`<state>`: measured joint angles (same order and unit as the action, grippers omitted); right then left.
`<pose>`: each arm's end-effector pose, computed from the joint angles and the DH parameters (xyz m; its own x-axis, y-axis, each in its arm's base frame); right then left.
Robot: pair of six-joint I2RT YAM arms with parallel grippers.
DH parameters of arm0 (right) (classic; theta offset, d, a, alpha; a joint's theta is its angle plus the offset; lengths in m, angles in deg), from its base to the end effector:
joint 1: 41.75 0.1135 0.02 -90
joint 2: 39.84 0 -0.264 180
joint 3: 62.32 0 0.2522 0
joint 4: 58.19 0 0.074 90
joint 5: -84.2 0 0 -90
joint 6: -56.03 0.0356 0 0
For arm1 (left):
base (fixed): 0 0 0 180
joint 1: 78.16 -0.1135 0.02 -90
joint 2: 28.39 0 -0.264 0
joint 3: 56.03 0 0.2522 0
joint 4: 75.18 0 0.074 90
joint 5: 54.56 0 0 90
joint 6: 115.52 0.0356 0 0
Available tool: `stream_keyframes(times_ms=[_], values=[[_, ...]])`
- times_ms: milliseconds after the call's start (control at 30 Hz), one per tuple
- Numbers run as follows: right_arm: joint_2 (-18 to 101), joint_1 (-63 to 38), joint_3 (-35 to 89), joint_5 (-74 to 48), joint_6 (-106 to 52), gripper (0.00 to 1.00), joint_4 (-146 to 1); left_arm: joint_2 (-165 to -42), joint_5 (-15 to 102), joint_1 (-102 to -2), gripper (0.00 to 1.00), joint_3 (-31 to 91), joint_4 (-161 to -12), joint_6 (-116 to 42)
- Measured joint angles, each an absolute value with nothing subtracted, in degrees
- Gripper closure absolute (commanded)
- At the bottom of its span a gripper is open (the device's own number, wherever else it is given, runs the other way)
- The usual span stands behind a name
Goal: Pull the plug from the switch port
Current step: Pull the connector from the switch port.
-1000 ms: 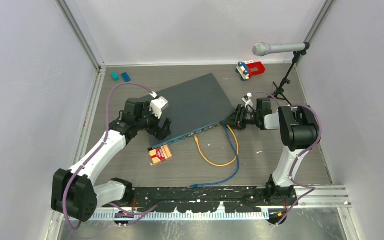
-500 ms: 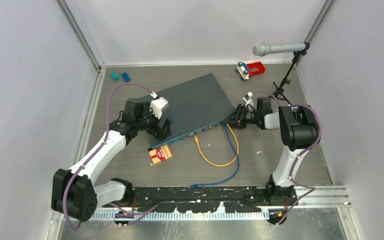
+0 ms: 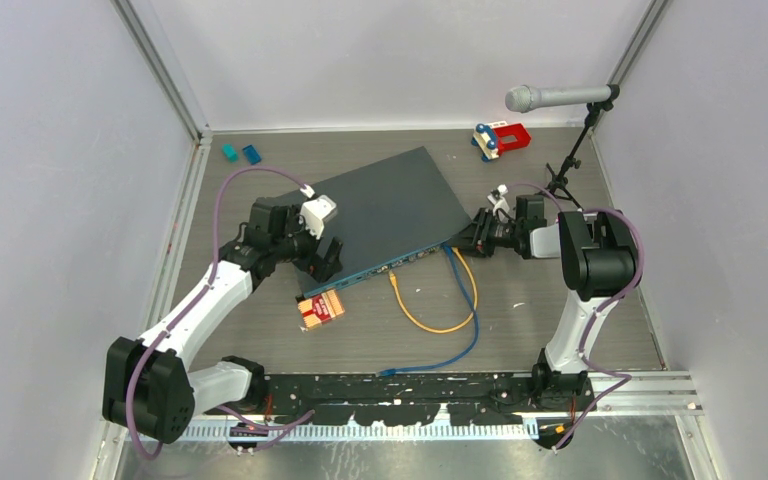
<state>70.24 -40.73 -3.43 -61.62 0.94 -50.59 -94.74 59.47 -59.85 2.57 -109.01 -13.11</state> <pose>0.3362 0.0354 0.1001 -0.9139 0.3053 -0.2675 -0.1050 0.4589 0.8823 0.2268 -0.0903 0.2506 -0.4915 0.3694 -0.7886 0.6981 0.7086 -0.1032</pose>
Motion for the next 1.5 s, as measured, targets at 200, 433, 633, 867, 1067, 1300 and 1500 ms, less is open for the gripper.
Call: stream_keyframes(times_ms=[200,433,633,867,1067,1300,1500], values=[[71.2,-42.1,-3.4,-62.2,2.3,0.7,-50.2,-94.8,59.5,-59.9,0.0,2.6,-109.0,-13.1],[71.7,-42.2,-3.1,-63.2,3.7,0.73,-49.8,-94.8,59.5,-59.9,0.0,2.6,-108.9,-13.1],[72.2,-42.3,-3.0,-63.6,4.4,0.78,-49.5,-94.8,59.5,-59.9,0.0,2.6,-108.9,-13.1],[72.8,-42.4,-2.9,-64.5,5.9,0.97,-48.8,-95.0,59.5,-59.9,0.0,2.6,-108.9,-13.1],[72.8,-42.4,-2.9,-64.5,6.3,0.99,-48.8,-95.0,59.5,-59.9,0.0,2.6,-108.9,-13.1],[72.8,-42.5,-2.9,-64.5,5.7,0.99,-49.1,-95.0,59.5,-59.9,0.0,2.6,-108.9,-13.1],[72.8,-42.6,-2.9,-64.6,4.9,0.99,-49.3,-95.0,59.6,-59.9,0.0,2.6,-108.9,-13.1]])
